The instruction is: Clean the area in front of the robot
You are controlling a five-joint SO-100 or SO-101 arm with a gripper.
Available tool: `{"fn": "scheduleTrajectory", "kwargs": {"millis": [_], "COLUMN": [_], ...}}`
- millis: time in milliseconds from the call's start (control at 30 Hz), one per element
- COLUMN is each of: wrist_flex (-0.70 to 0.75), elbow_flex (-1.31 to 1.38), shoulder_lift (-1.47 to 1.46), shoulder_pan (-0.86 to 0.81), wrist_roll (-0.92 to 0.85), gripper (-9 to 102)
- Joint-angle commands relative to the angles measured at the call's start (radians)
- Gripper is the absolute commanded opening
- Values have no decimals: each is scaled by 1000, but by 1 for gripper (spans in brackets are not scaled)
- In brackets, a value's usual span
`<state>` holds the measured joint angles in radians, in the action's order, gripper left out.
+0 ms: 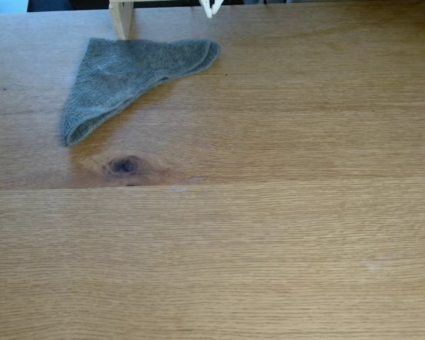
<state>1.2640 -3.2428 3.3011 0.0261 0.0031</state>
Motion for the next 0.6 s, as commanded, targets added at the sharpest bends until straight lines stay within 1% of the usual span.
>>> {"fn": "scheduleTrajectory", "kwargs": {"millis": [0,500,567], "wrist_flex": [3,3,-28], "elbow_flex": [-126,-126,-126], "shoulder_lift": [6,6,-12], "shoulder_pan": [-413,-380,-368], "wrist_roll": [18,18,9], "gripper": [0,0,0]}}
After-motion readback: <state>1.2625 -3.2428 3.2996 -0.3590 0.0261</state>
